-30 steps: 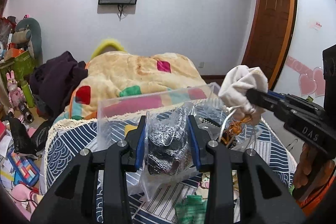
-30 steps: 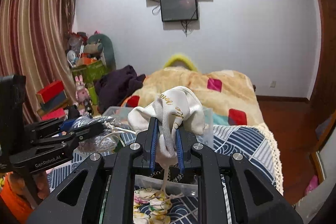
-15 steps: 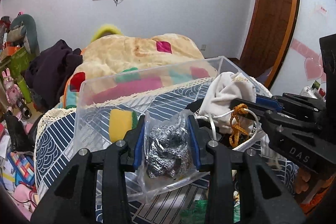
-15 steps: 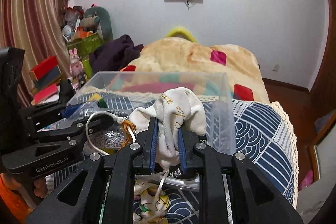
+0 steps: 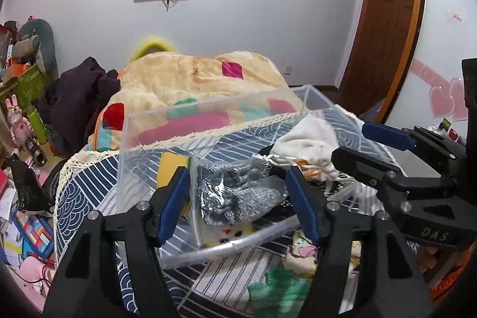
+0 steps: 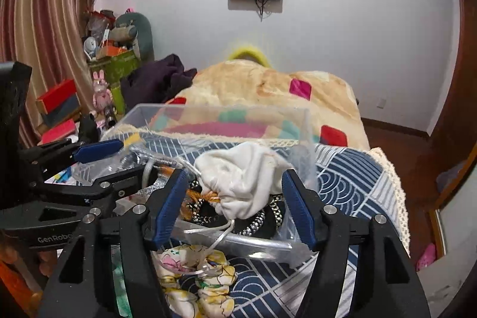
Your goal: Organize soft objects
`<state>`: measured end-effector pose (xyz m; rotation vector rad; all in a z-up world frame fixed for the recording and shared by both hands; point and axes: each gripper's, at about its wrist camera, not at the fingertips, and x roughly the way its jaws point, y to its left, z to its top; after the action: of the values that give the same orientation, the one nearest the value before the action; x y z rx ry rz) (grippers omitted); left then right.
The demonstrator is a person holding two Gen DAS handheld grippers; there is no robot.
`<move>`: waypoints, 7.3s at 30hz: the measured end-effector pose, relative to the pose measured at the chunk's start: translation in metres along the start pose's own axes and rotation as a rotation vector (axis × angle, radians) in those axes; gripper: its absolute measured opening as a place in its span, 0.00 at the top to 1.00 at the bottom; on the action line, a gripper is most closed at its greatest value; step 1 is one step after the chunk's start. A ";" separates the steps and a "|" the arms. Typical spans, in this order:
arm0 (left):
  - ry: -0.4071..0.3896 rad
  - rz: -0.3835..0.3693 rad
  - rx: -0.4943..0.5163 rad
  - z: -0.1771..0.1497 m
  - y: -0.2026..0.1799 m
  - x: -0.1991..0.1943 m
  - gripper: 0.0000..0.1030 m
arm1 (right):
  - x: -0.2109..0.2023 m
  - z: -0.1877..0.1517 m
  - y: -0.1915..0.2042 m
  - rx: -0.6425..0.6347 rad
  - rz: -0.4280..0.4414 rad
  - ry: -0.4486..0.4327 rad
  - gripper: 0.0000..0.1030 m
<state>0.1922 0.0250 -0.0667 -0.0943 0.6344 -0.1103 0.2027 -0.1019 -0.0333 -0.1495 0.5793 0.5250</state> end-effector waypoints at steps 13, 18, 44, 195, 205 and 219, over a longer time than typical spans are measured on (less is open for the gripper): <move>-0.074 -0.002 0.006 -0.014 -0.004 -0.066 0.08 | -0.045 -0.010 0.003 -0.028 -0.021 -0.081 0.20; -0.009 -0.006 0.008 -0.042 -0.010 -0.063 0.07 | -0.037 -0.033 0.005 -0.035 -0.016 -0.017 0.20; 0.112 -0.103 -0.041 -0.112 -0.016 -0.038 0.71 | 0.016 -0.086 0.024 -0.037 0.084 0.212 0.59; -0.368 0.023 0.006 -0.035 -0.035 -0.182 0.01 | -0.142 -0.031 0.026 0.029 0.045 -0.279 0.18; -0.365 0.021 0.009 -0.035 -0.033 -0.183 0.01 | -0.142 -0.031 0.028 0.029 0.043 -0.275 0.18; -0.361 -0.005 0.018 -0.035 -0.039 -0.182 0.01 | -0.143 -0.031 0.029 0.030 0.045 -0.275 0.18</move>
<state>0.0228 0.0087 0.0169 -0.0955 0.2726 -0.1009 0.0717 -0.1474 0.0207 -0.0347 0.3225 0.5688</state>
